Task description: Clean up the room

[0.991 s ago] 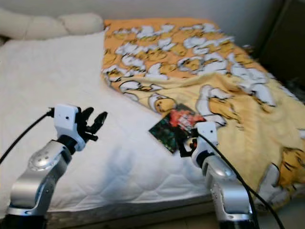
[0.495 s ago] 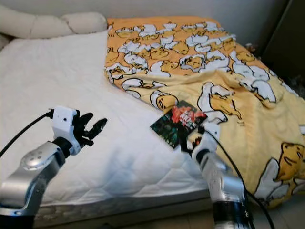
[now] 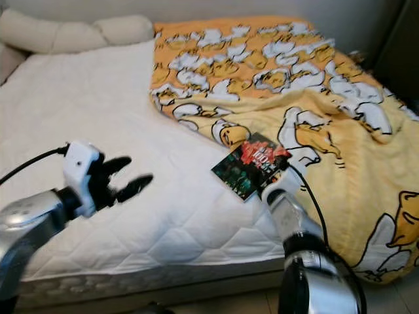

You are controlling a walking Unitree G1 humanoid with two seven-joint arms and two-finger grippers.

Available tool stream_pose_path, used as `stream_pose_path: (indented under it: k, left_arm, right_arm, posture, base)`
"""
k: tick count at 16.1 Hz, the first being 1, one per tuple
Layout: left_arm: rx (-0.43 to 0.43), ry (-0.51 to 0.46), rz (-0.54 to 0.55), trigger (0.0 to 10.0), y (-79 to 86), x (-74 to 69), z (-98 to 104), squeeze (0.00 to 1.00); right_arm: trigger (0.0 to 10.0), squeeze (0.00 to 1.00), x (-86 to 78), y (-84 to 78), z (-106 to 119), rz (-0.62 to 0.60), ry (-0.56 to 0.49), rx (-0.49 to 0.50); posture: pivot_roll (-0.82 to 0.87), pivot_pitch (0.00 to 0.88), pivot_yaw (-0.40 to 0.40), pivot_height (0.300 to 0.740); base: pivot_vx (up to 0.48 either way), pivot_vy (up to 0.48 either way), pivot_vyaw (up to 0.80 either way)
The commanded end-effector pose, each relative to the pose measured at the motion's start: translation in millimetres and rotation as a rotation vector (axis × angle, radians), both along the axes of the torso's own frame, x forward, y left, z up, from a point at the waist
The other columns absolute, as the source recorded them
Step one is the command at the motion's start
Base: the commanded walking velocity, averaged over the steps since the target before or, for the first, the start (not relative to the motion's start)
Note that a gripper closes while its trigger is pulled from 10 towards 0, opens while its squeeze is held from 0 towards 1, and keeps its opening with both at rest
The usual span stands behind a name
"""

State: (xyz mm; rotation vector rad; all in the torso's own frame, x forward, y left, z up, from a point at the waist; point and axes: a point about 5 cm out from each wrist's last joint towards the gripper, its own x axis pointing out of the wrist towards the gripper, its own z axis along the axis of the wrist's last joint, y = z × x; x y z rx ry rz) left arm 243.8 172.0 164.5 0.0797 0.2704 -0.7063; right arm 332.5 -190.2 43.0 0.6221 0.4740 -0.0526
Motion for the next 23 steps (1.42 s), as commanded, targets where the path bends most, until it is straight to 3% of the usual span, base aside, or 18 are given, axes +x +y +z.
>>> stream_pose_path:
  k: [1,2,3,4,8,11,17,23]
  left_arm:
    - [-0.004,-0.007,-0.019,10.0,2.7,-3.9,8,1.00]
    - [-0.001,-0.002,-0.037,10.0,4.9,-7.7,12,1.00]
    - [0.014,0.009,-0.051,10.0,8.8,-11.8,17,1.00]
    - [0.037,0.019,-0.058,10.0,13.0,-15.2,20,1.00]
    - [0.044,0.042,-0.085,10.0,13.8,-22.6,27,1.00]
    - [0.033,0.062,-0.109,10.0,9.0,-28.7,26,1.00]
    - [0.026,0.063,-0.120,10.0,7.2,-28.0,28,1.00]
    - [0.022,0.056,-0.145,10.0,3.0,-22.8,28,1.00]
  right_arm:
    - [10.0,1.00,0.8,2.7,-1,-0.006,0.003,0.017]
    - [10.0,1.00,2.1,3.3,-1,-0.013,0.003,0.026]
    - [10.0,0.32,2.8,3.7,-2,-0.027,0.013,0.045]
    - [10.0,0.00,2.5,3.8,-4,-0.047,0.029,0.050]
    - [10.0,0.00,2.0,7.5,-7,-0.092,0.039,0.075]
    - [10.0,0.00,0.8,3.7,-7,-0.134,-0.012,0.073]
    - [10.0,0.00,-10.8,-16.0,-15,-0.238,-0.024,0.069]
    - [10.0,0.00,-10.3,-19.6,-10,-0.283,-0.078,0.090]
  posture:
    - [0.22,0.000,0.104,0.740]
    - [0.24,0.014,0.110,0.740]
    - [0.25,0.036,0.114,0.740]
    - [0.26,0.047,0.116,0.740]
    - [0.28,0.076,0.121,0.740]
    - [0.27,0.071,0.119,0.740]
    - [0.26,0.066,0.128,0.740]
    - [0.24,0.038,0.126,0.740]
  base:
    - [0.000,0.000,0.00]
    - [0.000,0.000,0.00]
    - [0.000,0.000,0.00]
    - [0.000,0.000,0.00]
    - [0.000,0.000,0.00]
    - [0.000,0.000,0.00]
    - [0.000,0.000,0.00]
    - [0.000,0.000,0.00]
